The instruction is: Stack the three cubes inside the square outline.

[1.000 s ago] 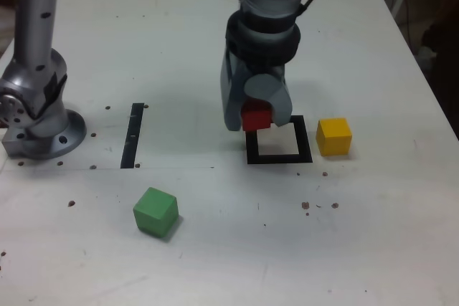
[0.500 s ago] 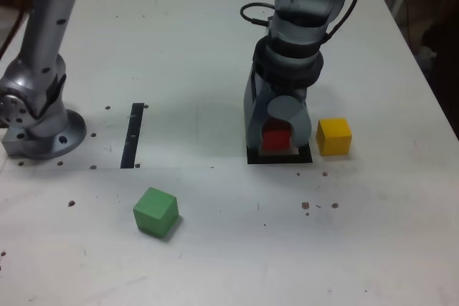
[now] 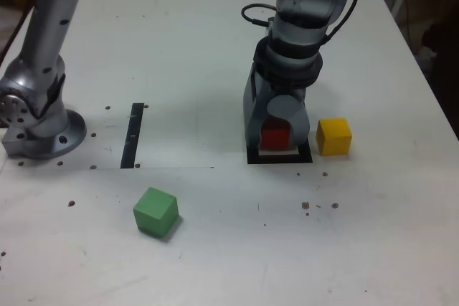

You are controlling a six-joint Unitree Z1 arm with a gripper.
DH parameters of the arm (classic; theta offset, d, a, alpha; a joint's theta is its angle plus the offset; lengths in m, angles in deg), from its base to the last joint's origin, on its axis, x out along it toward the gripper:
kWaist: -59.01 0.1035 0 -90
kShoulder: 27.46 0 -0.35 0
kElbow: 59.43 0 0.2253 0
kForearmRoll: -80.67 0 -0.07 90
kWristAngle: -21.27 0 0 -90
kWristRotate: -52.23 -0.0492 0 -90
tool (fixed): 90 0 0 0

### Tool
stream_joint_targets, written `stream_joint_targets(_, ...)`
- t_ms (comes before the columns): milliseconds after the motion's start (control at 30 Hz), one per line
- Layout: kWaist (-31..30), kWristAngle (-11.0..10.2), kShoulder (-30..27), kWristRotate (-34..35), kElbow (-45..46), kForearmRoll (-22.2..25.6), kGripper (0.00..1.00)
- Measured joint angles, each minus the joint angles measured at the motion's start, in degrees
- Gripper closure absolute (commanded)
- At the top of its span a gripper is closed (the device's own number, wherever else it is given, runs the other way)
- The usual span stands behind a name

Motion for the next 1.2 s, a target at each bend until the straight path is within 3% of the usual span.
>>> stream_joint_targets(200, 0.09, -0.01, 0.04, -0.16, 0.1, -0.38, 0.66)
stream_joint_targets(433, 0.25, 0.28, 0.33, -0.21, 0.36, -0.37, 0.5)
stream_joint_targets(700, 0.62, 0.91, 0.4, -0.89, 0.74, -0.41, 0.16)
stream_joint_targets(833, 0.62, 1.2, 0.39, -1.09, 0.89, -0.67, 0.07)
stream_joint_targets(1033, 0.62, 1.02, -1.38, -0.73, 0.92, 0.51, 0.01)
stream_joint_targets(1200, -0.02, 0.0, -6.44, 1.38, -0.02, 6.84, 0.01)
